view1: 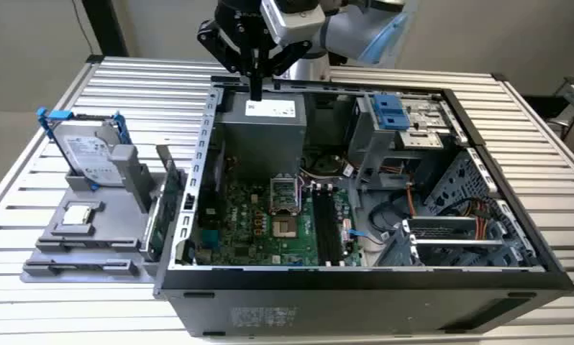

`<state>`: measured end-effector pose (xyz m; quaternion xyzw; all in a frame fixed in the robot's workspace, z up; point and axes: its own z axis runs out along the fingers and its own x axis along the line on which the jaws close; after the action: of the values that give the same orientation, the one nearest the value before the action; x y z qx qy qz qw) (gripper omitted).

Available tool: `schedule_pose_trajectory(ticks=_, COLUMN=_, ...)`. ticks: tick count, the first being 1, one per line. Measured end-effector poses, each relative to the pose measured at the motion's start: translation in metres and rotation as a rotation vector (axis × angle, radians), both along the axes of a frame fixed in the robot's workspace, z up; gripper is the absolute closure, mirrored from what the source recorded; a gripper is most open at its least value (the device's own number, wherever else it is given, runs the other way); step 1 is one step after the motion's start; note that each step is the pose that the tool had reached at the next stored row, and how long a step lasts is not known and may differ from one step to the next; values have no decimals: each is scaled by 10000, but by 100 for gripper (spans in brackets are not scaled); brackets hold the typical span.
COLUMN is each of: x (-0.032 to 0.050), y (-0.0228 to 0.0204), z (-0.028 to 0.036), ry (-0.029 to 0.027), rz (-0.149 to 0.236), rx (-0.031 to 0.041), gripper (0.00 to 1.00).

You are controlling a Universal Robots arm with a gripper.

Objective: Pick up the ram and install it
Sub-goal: 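Reach for the ram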

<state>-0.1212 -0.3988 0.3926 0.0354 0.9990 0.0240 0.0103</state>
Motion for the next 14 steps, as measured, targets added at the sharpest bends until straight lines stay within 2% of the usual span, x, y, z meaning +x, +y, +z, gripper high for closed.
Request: schedule_pose_trajectory(ticks=14, x=0, y=0, z=0, ry=0, rz=0, rx=-1, gripper=100)
